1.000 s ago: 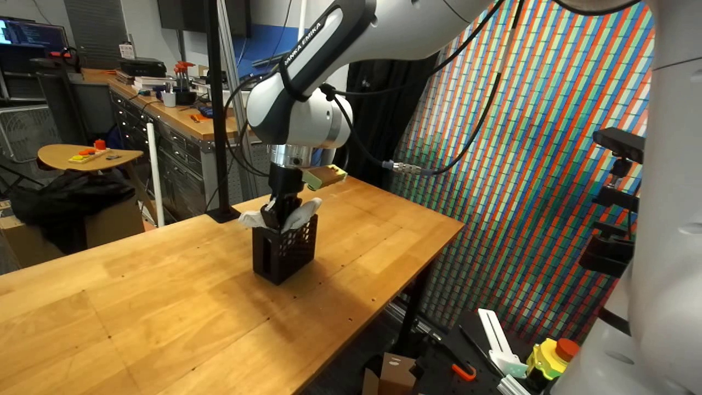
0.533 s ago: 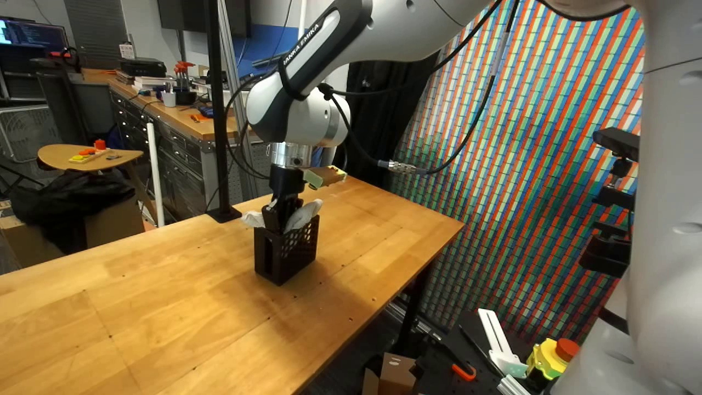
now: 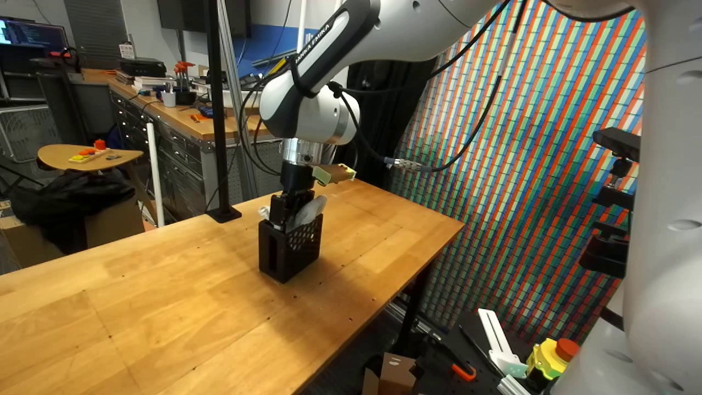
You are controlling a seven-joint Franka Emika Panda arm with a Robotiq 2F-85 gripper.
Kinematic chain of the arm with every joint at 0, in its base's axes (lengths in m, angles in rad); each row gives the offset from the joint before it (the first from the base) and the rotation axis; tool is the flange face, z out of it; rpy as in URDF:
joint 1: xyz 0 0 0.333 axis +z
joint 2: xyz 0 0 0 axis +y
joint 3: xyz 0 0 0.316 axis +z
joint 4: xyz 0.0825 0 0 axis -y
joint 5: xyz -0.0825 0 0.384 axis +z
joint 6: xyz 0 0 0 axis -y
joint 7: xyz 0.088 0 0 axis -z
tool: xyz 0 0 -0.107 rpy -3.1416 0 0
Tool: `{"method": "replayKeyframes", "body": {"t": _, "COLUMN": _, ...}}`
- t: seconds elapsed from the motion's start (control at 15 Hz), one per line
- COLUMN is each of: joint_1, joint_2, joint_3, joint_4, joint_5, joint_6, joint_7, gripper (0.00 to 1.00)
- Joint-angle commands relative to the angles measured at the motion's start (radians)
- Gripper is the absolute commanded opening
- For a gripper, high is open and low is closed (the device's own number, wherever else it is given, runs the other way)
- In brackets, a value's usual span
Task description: Put the white towel in the black basket.
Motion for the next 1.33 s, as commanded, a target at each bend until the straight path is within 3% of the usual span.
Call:
{"method": "replayKeyframes", "body": {"t": 0.0, "joint_1": -0.013, "joint_2": -0.017, "joint_3": 0.006, "joint_4": 0.003, "joint_5": 0.030, "joint_6": -0.016, "joint_7": -0.010, "gripper": 0.53}}
{"method": "replayKeyframes", "body": {"t": 0.47, "joint_1": -0.003, "joint_2": -0.018, "joint_3": 0.031, "joint_4": 0.019, "joint_5": 0.046, "joint_6": -0.026, "joint_7": -0.019, "gripper": 0.01}}
{"method": "replayKeyframes", "body": {"t": 1.2, "joint_1": 0.016, "joint_2": -0.012, "joint_3": 0.027, "joint_4": 0.047, "joint_5": 0.018, "joint_6": -0.113, "joint_7": 0.020, "gripper": 0.05}}
{"method": "replayKeyframes", "body": {"t": 1.27, "joint_1": 0.015, "joint_2": -0.012, "joint_3": 0.025, "joint_4": 0.050, "joint_5": 0.017, "joint_6": -0.114, "joint_7": 0.024, "gripper": 0.16}}
